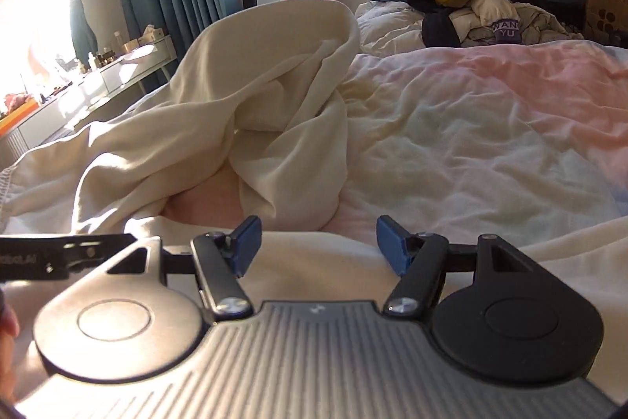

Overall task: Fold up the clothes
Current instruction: 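Grasp a fold of the sweatpants fabric with the right gripper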

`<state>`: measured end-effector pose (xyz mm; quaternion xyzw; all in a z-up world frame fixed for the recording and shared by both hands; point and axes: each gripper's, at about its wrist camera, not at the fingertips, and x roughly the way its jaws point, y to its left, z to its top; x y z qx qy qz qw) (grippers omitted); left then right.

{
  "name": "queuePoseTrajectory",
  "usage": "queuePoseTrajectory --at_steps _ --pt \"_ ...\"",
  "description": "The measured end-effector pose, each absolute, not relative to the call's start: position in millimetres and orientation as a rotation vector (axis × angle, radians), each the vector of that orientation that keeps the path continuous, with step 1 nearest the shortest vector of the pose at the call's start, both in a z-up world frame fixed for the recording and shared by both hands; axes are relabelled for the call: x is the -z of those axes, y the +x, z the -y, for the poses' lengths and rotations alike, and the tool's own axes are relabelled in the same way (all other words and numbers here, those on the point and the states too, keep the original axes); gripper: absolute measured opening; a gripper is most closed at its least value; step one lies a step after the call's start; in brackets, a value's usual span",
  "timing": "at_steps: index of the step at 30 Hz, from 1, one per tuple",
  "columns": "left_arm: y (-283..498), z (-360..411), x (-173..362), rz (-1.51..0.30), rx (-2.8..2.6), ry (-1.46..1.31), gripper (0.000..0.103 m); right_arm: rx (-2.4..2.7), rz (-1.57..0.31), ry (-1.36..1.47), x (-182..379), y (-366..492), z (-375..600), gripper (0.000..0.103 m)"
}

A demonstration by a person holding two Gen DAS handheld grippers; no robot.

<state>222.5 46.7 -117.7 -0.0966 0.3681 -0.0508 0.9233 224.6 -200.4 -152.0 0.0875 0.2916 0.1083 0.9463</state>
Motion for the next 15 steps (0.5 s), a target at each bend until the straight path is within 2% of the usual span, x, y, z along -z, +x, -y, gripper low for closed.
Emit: queuePoseTrajectory --at_steps 6,8,9,11,12,13,15 --pt "223 -62 123 -0.742 0.118 -0.268 0.083 -0.179 -0.654 0.199 167 274 171 0.067" --pt "222 -66 124 -0.737 0.121 -0.28 0.083 -0.144 -0.663 0.186 167 288 162 0.064" --pt "222 -68 125 -0.734 0.123 -0.287 0.083 -0.122 -0.672 0.165 165 293 159 0.059" --pt "221 -71 124 -0.729 0.128 -0.301 0.083 -0.085 -0.674 0.106 160 297 156 0.034" --pt "221 -72 124 -0.728 0.13 -0.308 0.083 -0.069 -0.671 0.072 156 297 155 0.028" --pt "220 -73 124 -0.728 0.132 -0.316 0.083 -0.052 -0.665 0.034 152 297 155 0.017" --pt "220 -73 124 -0.728 0.133 -0.318 0.083 -0.011 -0.637 -0.07 140 292 161 0.015"
